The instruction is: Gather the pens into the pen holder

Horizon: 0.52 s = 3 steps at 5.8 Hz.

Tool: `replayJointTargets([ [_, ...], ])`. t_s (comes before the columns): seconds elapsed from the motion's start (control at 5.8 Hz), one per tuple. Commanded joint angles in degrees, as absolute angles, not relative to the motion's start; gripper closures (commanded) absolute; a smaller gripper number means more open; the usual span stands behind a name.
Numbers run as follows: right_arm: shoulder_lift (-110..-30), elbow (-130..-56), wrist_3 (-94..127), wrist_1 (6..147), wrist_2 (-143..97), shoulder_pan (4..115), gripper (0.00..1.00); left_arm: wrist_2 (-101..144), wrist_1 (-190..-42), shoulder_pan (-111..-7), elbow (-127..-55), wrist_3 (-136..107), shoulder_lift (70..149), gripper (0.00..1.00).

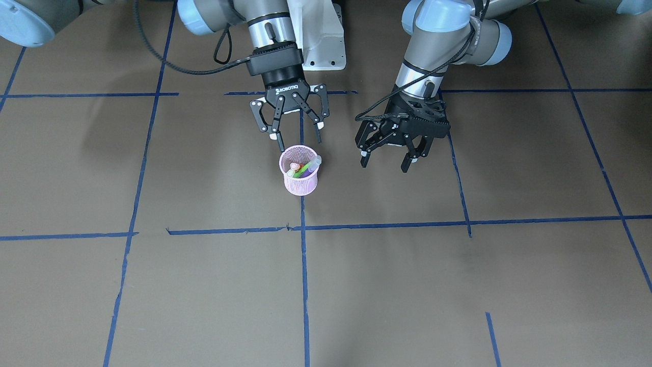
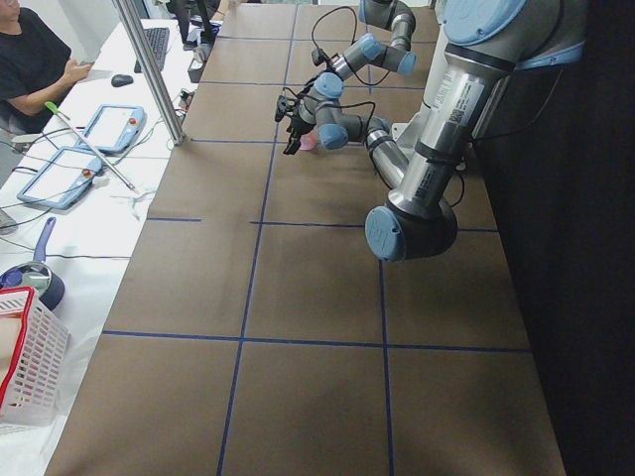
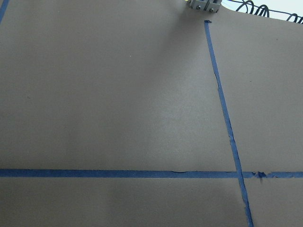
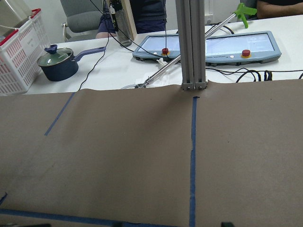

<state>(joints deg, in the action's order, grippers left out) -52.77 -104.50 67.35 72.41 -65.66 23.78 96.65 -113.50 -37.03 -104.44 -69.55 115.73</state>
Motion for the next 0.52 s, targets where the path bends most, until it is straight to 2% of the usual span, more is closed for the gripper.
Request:
replayJointTargets([
  [0.0, -58.67, -107.91, 67.24, 72.42, -85.84, 35.53, 0.26, 108.58, -112.77, -44.52, -104.5, -63.84, 113.66, 0.02],
  [0.34, -65.54, -107.76, 63.58, 72.42, -104.07, 46.18, 0.26, 117.73, -112.59, -52.17, -103.54, -50.34, 109.45, 0.01],
])
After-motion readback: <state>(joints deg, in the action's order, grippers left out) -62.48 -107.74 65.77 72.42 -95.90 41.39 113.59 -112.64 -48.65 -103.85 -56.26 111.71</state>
